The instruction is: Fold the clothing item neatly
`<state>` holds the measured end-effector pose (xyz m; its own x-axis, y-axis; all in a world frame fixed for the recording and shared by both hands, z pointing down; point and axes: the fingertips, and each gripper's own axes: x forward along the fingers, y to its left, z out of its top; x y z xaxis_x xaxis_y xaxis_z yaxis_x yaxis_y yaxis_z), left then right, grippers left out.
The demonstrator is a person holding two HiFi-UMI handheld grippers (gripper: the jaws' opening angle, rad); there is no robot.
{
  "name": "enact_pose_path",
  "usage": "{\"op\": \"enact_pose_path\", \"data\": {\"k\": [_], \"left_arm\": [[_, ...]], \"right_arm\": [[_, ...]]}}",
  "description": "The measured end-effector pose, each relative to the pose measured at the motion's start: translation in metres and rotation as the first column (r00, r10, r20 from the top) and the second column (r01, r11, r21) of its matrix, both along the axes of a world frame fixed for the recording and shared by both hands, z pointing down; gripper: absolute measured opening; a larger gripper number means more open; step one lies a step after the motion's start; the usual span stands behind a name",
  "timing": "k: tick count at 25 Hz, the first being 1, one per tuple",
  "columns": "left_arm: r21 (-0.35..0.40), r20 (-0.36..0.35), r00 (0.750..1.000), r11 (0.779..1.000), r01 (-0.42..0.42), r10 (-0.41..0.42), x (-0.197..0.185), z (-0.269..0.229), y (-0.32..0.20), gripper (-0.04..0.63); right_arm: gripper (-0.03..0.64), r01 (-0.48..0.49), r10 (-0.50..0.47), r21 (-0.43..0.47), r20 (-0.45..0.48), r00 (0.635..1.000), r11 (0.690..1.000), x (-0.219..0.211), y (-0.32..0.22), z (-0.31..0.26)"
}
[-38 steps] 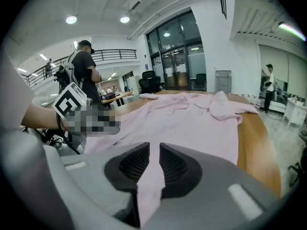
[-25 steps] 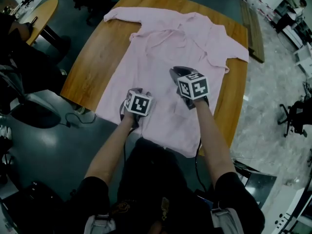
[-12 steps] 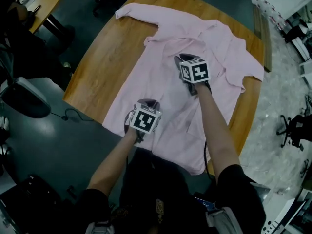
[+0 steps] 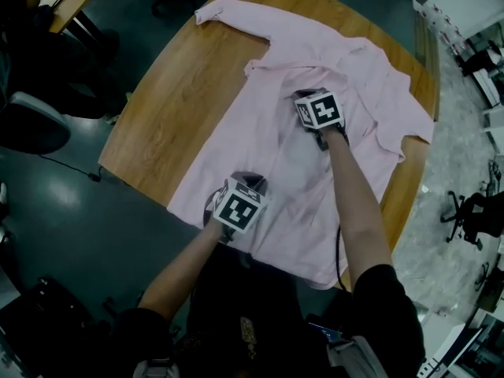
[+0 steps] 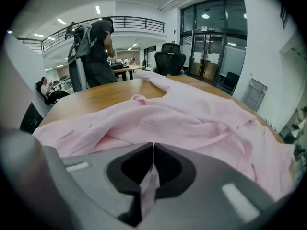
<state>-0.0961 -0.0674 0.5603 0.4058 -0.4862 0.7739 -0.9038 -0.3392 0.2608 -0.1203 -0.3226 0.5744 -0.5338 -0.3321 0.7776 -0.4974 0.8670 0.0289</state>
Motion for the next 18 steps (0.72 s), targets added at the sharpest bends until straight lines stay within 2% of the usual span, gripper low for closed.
{"op": "enact_pose_path", "data": {"k": [5,9,13,16,18], "left_arm": [[0.015,0.022,0.999,1.0,0.025,-0.025,-0.002,-0.013,0.002,0.032],[0.035,0.06,0.996,0.997,0.063,-0.065,-0.003,-0.027,0.008,0.031],[0.004,0.103,0.989,0.995,0.103,-0.102,-0.001,-0.023,0.019,0.029],[-0.006,0.121,0.984,0.991,0.132,-0.13,-0.002,-0.022,0.022,0.031],[-0.007,0.125,0.981,0.989,0.149,-0.147,-0.003,-0.024,0.023,0.029]], "right_arm": [[0.008,0.015,-0.016,0.012,0.061,0.998,1.0,0.007,-0.001,-0.026],[0.008,0.026,-0.023,-0.024,0.127,0.992,0.999,0.016,-0.001,-0.045],[0.011,0.067,-0.063,-0.03,0.114,0.991,0.997,0.02,0.004,-0.042],[0.052,0.08,-0.076,-0.022,0.133,0.988,0.997,0.017,0.004,-0.045],[0.054,0.093,-0.088,-0.026,0.139,0.986,0.995,0.011,0.006,-0.044]]}}
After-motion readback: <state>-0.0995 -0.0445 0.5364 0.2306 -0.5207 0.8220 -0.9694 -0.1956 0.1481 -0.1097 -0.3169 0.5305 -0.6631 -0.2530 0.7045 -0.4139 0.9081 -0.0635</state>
